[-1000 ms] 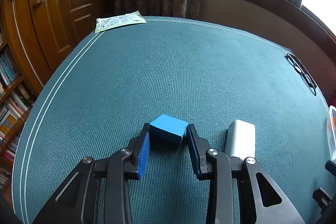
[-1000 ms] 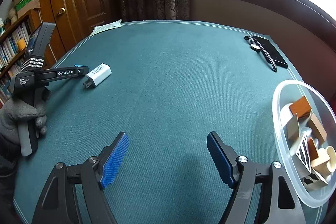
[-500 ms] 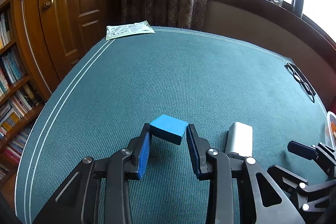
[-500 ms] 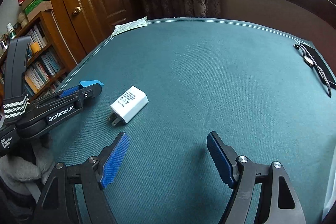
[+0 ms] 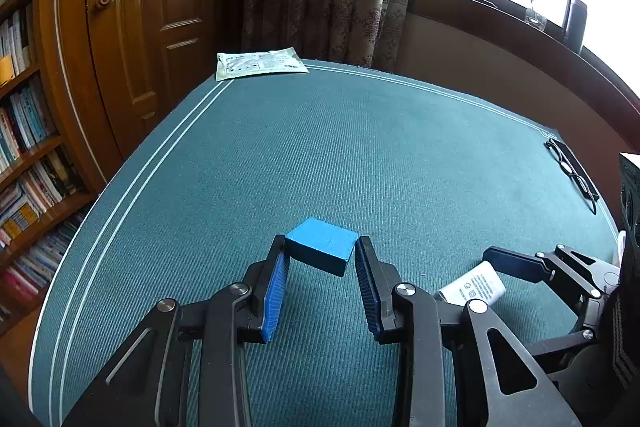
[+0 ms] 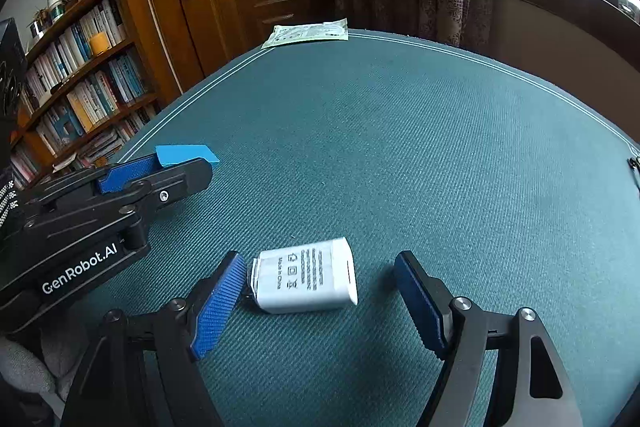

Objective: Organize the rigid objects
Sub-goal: 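Grasp the white charger with the right gripper while the left holds the blue block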

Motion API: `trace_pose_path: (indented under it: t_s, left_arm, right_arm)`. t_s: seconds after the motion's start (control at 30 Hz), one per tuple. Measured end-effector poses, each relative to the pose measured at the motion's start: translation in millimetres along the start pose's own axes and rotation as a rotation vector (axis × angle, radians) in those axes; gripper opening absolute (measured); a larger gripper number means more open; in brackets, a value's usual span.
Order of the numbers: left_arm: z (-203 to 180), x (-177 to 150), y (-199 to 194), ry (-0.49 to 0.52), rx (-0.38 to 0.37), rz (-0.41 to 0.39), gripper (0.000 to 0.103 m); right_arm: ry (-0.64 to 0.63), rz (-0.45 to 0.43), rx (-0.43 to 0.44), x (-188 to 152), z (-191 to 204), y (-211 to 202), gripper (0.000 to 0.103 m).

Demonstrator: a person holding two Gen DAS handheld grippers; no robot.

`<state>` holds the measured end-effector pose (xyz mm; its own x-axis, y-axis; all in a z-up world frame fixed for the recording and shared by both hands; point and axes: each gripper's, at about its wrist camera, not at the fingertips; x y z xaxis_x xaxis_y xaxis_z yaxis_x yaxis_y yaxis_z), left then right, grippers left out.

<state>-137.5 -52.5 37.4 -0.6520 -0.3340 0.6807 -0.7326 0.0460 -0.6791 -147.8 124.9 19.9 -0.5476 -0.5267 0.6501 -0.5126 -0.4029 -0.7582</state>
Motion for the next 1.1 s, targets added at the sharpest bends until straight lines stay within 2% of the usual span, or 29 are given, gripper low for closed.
trace_pose_path:
  t_s: [0.33, 0.43, 0.53, 0.7, 1.1]
  left_arm:
    - [1, -2, 0, -0.009, 0.005, -0.003, 0.035]
    - [1, -2, 0, -0.010, 0.007, -0.005, 0.035]
    - [1, -2, 0, -0.009, 0.007, -0.005, 0.035]
    - [-3, -4, -1, 0.010, 0.012, -0.010, 0.035]
    - [-16, -11, -7, 0.055, 0.043, -0.048, 0.035]
  right_arm:
    - [-0.027, 0.009, -0.037, -3, 9, 0, 0.079]
    - [-0.036, 0.010, -0.054, -4, 12, 0, 0.072]
    - [-0.045, 0.007, -0.053, -5, 18, -3, 0.058]
    - [-0.033, -0.001, -0.058, -8, 19, -8, 0.050]
    - [0.078, -0.026, -0.042, -28, 8, -34, 0.048]
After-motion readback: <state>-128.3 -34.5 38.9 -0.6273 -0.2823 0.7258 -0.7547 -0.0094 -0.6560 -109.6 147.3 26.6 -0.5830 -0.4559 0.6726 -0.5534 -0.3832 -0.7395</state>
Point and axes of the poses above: each gripper's, at about its wrist camera, not at the fingertips, and y roughly the way its jaws point, z to its left, x to its top, and after that the axes turned 13 degrees about -y, right-handed
